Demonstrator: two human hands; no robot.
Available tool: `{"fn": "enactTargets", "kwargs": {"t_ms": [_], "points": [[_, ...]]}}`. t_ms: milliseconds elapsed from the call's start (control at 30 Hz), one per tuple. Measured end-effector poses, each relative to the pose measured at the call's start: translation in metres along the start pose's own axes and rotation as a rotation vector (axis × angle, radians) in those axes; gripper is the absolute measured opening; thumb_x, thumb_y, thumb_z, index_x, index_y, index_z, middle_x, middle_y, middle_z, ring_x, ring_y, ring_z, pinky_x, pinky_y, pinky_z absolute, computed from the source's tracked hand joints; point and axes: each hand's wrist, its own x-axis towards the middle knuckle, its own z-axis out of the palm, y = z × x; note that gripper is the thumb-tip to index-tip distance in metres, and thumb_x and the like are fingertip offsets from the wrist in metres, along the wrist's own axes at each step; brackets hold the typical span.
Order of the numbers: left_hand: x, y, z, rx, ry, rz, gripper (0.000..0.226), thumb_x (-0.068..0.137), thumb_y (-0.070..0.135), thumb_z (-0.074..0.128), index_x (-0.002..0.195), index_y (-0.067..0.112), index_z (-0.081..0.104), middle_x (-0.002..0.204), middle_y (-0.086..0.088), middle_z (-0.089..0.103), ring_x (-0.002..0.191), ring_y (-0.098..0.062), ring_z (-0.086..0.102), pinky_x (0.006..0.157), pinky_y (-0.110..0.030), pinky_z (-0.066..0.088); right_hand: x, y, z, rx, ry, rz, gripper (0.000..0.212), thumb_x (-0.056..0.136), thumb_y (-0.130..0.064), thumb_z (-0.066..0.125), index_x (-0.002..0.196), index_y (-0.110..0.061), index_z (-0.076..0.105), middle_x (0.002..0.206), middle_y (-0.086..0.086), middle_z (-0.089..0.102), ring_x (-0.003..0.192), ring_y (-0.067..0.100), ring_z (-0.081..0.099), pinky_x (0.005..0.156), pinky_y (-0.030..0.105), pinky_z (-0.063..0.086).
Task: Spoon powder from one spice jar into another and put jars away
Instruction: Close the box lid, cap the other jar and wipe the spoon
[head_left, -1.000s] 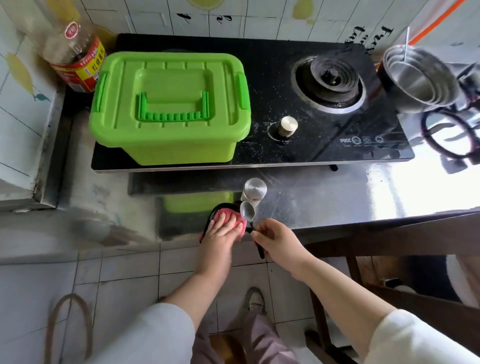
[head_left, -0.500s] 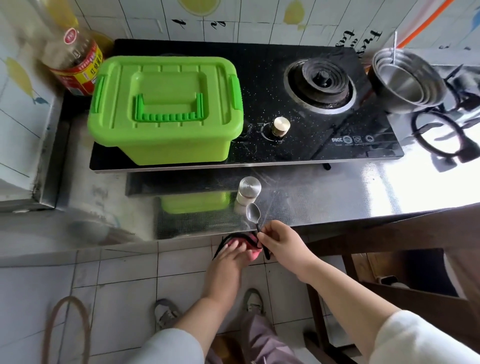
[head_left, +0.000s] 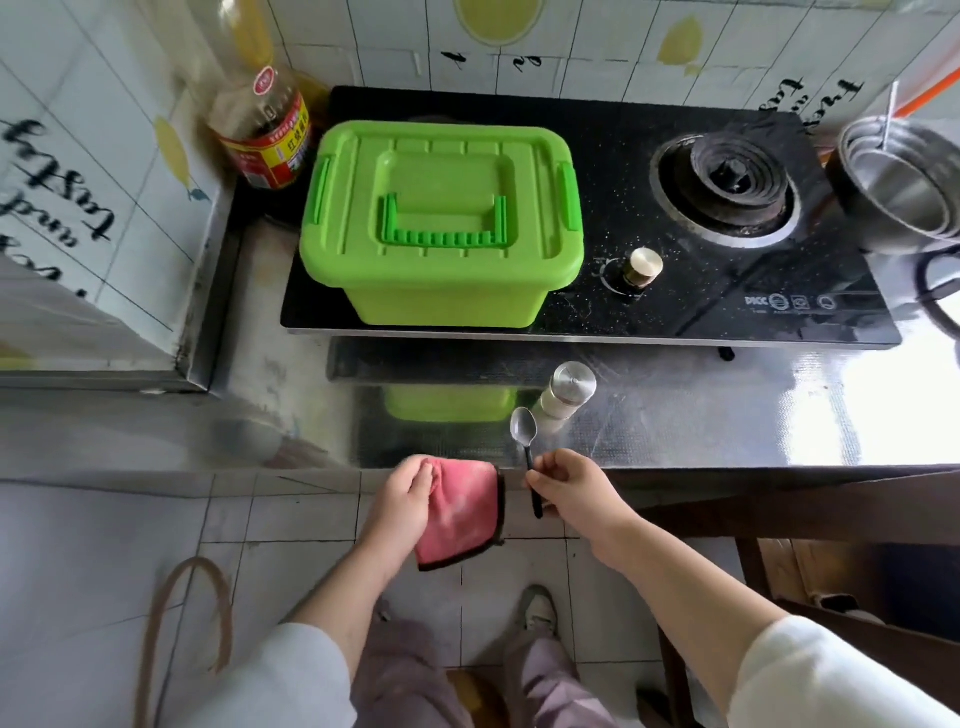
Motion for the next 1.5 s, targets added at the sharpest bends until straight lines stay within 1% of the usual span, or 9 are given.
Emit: {"fn": "enactTargets", "kwargs": {"t_ms": [167, 333, 633, 767, 1067, 1233, 1300, 1400, 1500], "points": [[0.014, 0.005, -0.041, -0.107, 0.052, -0.026, 0.027, 0.103, 0.019, 0.039, 0.091, 0.009, 0.061, 0.085, -0.003, 0.061, 0.080, -0.012, 0.054, 0.076, -0.028, 0.041, 0.023, -0.016, 0.025, -0.030, 0.053, 0.014, 0.014, 0.089, -0.007, 0.064, 0.079, -0.015, 0.056, 0.083, 0.008, 0.064, 0.066, 0.016, 0.057, 0.055, 0.025, 0.050], [0.016, 0.009, -0.070, -0.227, 0.150, -0.090, 0.028, 0.103, 0.026, 0.040, 0.090, 0.016, 0.062, 0.089, 0.001, 0.064, 0.083, -0.011, 0.057, 0.075, -0.025, 0.044, 0.048, -0.031, 0.050, -0.179, 0.110, 0.017, 0.019, 0.085, -0.014, 0.069, 0.072, -0.021, 0.057, 0.087, 0.010, 0.070, 0.080, 0.028, 0.067, 0.078, 0.044, 0.058], [0.010, -0.007, -0.083, -0.351, 0.142, -0.199, 0.018, 0.096, 0.040, 0.052, 0.094, 0.026, 0.063, 0.097, 0.004, 0.067, 0.091, -0.011, 0.062, 0.081, -0.029, 0.050, 0.069, -0.043, 0.062, -0.337, 0.157, 0.028, 0.010, 0.081, -0.020, 0.073, 0.084, -0.019, 0.063, 0.084, 0.003, 0.070, 0.077, 0.024, 0.069, 0.074, 0.043, 0.059], [0.005, -0.005, -0.081, -0.405, 0.087, -0.181, 0.011, 0.088, 0.022, 0.068, 0.097, 0.018, 0.063, 0.091, 0.003, 0.068, 0.083, -0.011, 0.063, 0.067, -0.021, 0.046, 0.072, -0.042, 0.065, -0.410, 0.203, 0.004, 0.012, 0.081, -0.023, 0.073, 0.077, -0.019, 0.063, 0.078, 0.004, 0.070, 0.075, 0.025, 0.069, 0.072, 0.044, 0.059], [-0.009, 0.010, -0.076, -0.314, 0.064, -0.103, 0.020, 0.084, 0.016, 0.073, 0.099, 0.025, 0.065, 0.098, 0.003, 0.071, 0.092, -0.013, 0.068, 0.076, -0.025, 0.052, 0.037, -0.050, 0.073, -0.413, 0.266, -0.134, 0.022, 0.091, -0.034, 0.060, 0.086, -0.013, 0.057, 0.069, -0.002, 0.064, 0.060, 0.013, 0.059, 0.060, 0.028, 0.046], [-0.026, 0.021, -0.068, -0.134, -0.093, 0.159, 0.037, 0.083, -0.011, 0.056, 0.088, 0.022, 0.073, 0.095, 0.004, 0.069, 0.090, -0.002, 0.065, 0.082, -0.015, 0.047, 0.006, -0.061, 0.096, 0.153, -0.077, 0.262, 0.060, 0.092, -0.061, 0.041, 0.103, -0.005, 0.057, 0.095, 0.021, 0.070, 0.064, 0.030, 0.068, 0.059, 0.038, 0.058], [-0.034, 0.026, -0.065, -0.112, -0.175, 0.235, 0.050, 0.078, -0.023, 0.048, 0.081, 0.022, 0.071, 0.096, 0.002, 0.064, 0.088, 0.005, 0.064, 0.082, -0.009, 0.044, -0.004, -0.064, 0.095, 0.339, -0.205, 0.426, 0.071, 0.088, -0.066, 0.046, 0.107, 0.001, 0.062, 0.103, 0.024, 0.070, 0.079, 0.033, 0.070, 0.075, 0.044, 0.059], [-0.043, 0.020, -0.062, -0.050, -0.237, 0.279, 0.068, 0.072, -0.022, 0.044, 0.076, 0.040, 0.072, 0.107, 0.011, 0.059, 0.102, 0.015, 0.055, 0.092, -0.006, 0.038, -0.012, -0.060, 0.087, 0.391, -0.267, 0.430, 0.047, 0.094, -0.040, 0.057, 0.114, 0.002, 0.062, 0.103, 0.022, 0.070, 0.081, 0.028, 0.067, 0.082, 0.043, 0.057], [-0.051, 0.016, -0.066, -0.169, -0.194, 0.203, 0.048, 0.065, 0.000, 0.044, 0.094, 0.026, 0.073, 0.118, 0.003, 0.058, 0.104, 0.003, 0.061, 0.095, -0.020, 0.041, -0.015, -0.057, 0.082, 0.392, -0.213, 0.326, 0.027, 0.094, -0.007, 0.057, 0.120, -0.002, 0.053, 0.093, 0.013, 0.066, 0.071, 0.019, 0.062, 0.059, 0.031, 0.058]]}}
